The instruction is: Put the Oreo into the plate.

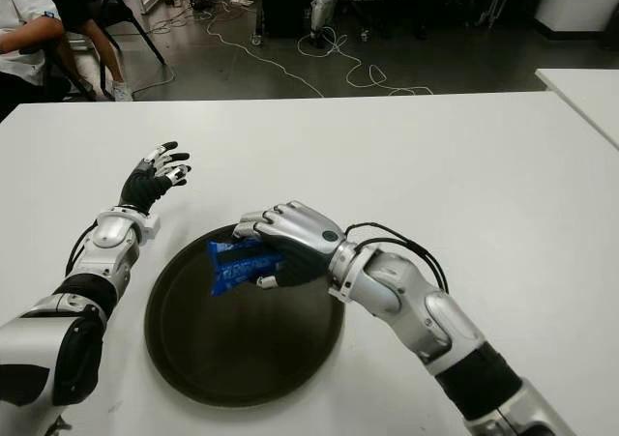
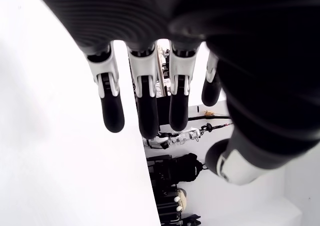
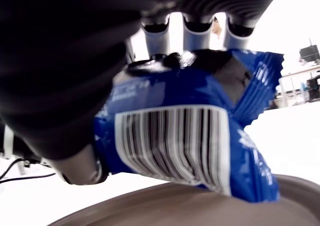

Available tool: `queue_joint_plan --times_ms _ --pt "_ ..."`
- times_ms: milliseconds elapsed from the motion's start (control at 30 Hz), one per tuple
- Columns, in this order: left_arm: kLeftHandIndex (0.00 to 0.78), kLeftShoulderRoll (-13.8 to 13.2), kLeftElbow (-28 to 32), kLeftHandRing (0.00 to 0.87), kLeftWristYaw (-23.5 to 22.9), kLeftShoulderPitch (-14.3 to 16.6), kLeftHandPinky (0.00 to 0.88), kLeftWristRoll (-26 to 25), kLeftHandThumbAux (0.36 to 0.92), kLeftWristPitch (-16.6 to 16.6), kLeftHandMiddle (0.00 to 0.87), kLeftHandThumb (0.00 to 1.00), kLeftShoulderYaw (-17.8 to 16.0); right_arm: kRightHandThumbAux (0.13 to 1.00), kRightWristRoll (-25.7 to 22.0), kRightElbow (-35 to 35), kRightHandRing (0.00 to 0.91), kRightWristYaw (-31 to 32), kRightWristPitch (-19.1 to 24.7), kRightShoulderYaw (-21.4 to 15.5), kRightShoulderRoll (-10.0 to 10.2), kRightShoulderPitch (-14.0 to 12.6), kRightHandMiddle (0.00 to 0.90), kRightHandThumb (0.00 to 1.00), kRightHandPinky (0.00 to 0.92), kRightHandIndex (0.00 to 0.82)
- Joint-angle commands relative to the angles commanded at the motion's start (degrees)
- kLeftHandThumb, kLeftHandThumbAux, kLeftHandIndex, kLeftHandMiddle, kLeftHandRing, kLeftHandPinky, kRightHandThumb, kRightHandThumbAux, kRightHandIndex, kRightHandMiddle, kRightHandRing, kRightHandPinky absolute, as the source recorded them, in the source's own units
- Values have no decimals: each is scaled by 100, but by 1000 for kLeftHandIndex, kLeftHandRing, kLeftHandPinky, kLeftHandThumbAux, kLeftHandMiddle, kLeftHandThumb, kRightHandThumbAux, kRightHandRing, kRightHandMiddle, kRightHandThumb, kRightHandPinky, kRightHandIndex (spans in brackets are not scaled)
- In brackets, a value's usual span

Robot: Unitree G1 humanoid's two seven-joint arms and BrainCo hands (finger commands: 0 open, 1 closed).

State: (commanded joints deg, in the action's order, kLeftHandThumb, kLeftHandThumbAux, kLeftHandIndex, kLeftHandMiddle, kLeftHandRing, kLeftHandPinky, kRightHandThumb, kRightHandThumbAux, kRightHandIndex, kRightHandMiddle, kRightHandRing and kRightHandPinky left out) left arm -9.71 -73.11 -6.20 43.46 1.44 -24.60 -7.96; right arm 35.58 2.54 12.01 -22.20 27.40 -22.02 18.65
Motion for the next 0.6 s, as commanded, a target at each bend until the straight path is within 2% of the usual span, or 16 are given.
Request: queue_joint_plan --times_ms 33,133,167,200,233,333,433,600 --pt "126 2 -1 236 4 1 250 -2 693 -2 228 105 -3 734 12 -50 397 -24 -60 -1 -3 0 384 691 414 411" --pt "127 5 -1 238 7 2 253 -9 694 -5 229 101 -8 735 52 -110 325 -6 -123 -12 -7 7 308 685 358 405" --pt "126 7 0 238 10 3 252 -10 693 -4 229 100 -8 738 78 -115 273 38 -109 -9 -20 17 256 578 309 334" --pt "127 9 0 237 12 4 249 -10 695 -4 229 99 -8 739 95 -120 180 69 -101 -9 -28 23 166 377 219 215" --pt "127 10 -1 237 18 6 248 -6 696 -1 229 98 -5 740 125 -135 120 93 -91 -3 -37 35 107 245 162 139" --pt "126 10 -2 234 28 11 241 4 691 3 228 95 4 716 175 -157 39 122 -81 -1 -44 53 35 80 87 45" --pt "122 11 -1 233 29 11 241 11 691 2 223 96 12 675 252 -142 12 166 -40 -3 -57 66 11 26 54 14" --pt "123 22 7 231 23 6 235 -8 687 -7 225 97 0 624 340 -149 1 189 -8 -25 -65 71 1 4 30 2"
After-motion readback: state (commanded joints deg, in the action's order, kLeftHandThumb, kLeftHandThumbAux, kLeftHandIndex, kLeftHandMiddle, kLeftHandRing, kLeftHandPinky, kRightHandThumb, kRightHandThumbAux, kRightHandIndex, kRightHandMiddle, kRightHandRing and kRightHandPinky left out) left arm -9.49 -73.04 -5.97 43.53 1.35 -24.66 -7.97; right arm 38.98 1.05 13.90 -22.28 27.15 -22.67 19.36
